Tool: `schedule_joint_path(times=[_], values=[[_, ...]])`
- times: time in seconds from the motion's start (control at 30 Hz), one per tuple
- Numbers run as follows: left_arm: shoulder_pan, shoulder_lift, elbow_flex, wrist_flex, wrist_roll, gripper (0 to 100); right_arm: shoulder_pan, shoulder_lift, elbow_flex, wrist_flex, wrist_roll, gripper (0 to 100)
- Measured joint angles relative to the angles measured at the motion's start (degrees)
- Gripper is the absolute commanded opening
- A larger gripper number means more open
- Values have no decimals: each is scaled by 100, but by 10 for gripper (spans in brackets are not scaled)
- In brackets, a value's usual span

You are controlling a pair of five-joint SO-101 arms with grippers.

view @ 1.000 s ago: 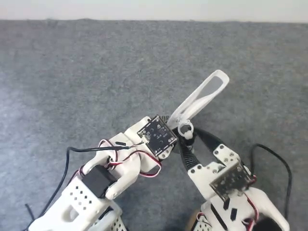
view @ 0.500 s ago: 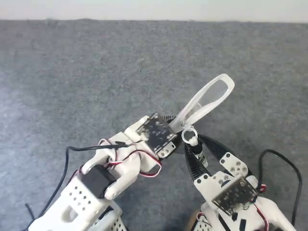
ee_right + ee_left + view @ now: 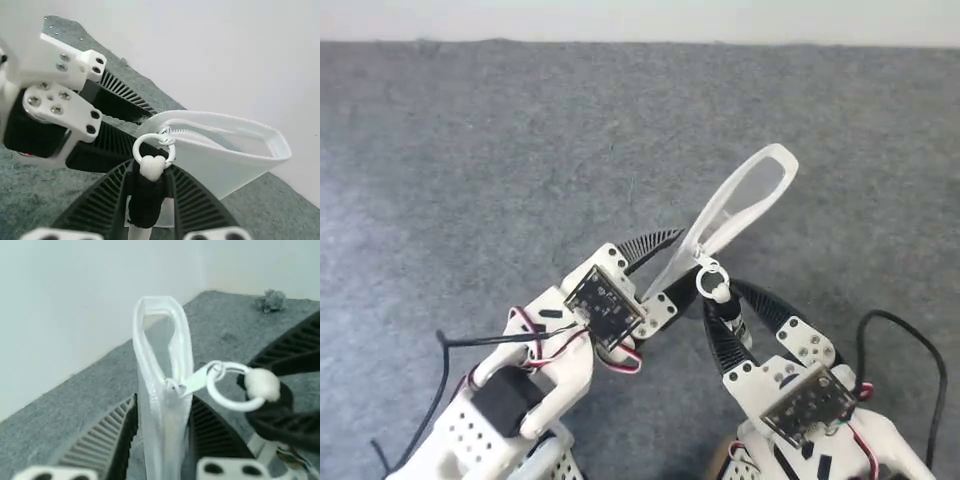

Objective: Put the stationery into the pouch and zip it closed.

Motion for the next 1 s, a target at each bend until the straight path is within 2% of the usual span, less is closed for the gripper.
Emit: schedule_joint_path(times=[0.13, 0.33, 0.73, 1.0], values=[[26, 316, 0, -316, 0, 129, 0, 0, 0, 0, 0, 7], [299, 668, -9, -378, 0, 9, -440, 0, 0, 0, -9, 7], [316, 703, 123, -484, 0, 9, -545, 97, -237, 0, -484, 7], [316, 695, 141, -527, -141, 9, -545, 105, -237, -431, -545, 7]])
